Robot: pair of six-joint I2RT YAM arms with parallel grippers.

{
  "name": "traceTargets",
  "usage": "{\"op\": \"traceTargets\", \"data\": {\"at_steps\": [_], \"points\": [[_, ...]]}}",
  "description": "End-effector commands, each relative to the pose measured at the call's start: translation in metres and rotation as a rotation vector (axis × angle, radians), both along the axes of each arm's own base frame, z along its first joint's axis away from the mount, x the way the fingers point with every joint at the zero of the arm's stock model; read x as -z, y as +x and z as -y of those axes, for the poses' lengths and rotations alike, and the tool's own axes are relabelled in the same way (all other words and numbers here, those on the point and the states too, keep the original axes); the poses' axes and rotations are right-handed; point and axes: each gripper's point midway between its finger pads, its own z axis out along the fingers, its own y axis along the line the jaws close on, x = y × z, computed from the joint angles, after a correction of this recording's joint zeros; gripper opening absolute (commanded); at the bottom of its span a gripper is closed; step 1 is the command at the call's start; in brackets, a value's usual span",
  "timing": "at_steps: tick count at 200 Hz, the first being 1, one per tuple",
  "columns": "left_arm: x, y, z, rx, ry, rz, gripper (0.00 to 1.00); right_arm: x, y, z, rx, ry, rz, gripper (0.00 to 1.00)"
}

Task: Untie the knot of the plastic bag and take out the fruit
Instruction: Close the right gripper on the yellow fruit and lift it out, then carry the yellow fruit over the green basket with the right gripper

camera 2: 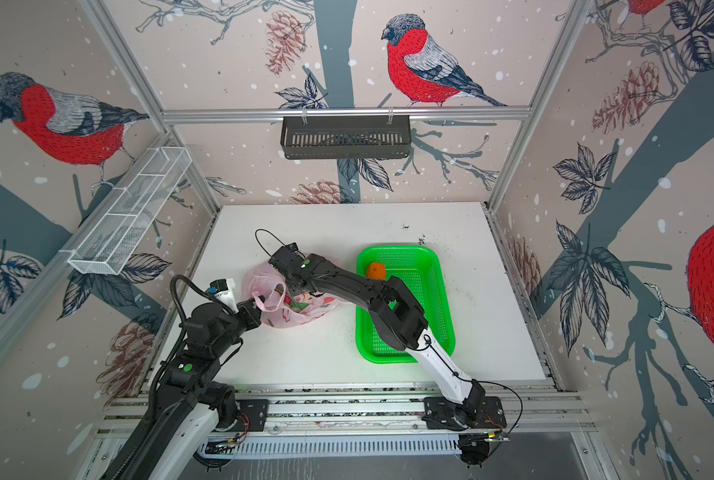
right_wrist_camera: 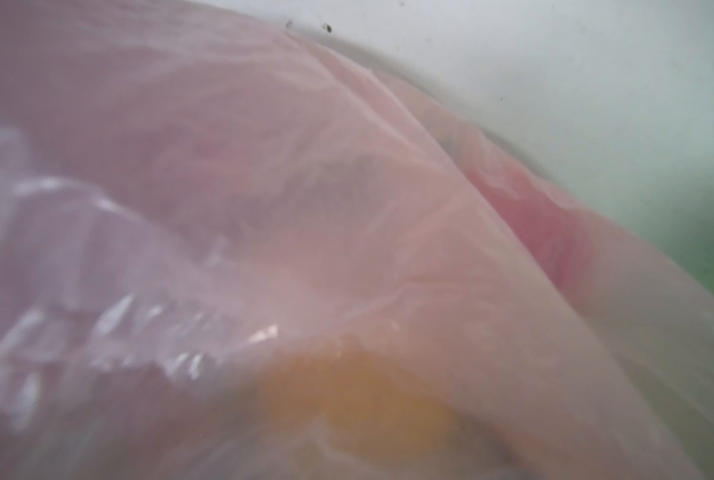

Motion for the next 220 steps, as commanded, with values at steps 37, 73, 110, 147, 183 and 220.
{"op": "traceTargets", "data": {"at_steps": [37,73,110,147,183,220], "points": [[-0.009,0.002,-0.001,-0.003,0.0,0.037,0.0,-0.044,-0.005,-0.002,-0.014,0.063,0.039,0.46],[-0.01,0.002,0.0,-0.003,0.0,0.04,0.0,-0.063,-0.008,-0.001,-0.026,0.103,0.049,0.43],[-0.012,0.002,-0.001,-0.006,-0.001,0.045,0.0,-0.068,-0.013,0.0,-0.033,0.122,0.039,0.42],[-0.014,0.002,-0.002,-0.013,-0.002,0.049,0.0,-0.085,-0.021,-0.002,-0.062,0.155,0.036,0.42],[-0.015,0.002,-0.003,-0.017,-0.002,0.052,0.0,-0.106,-0.031,0.003,-0.093,0.163,0.041,0.42],[-0.015,0.002,-0.003,-0.018,-0.003,0.05,0.0,-0.127,-0.037,0.015,-0.094,0.171,0.061,0.42]]}}
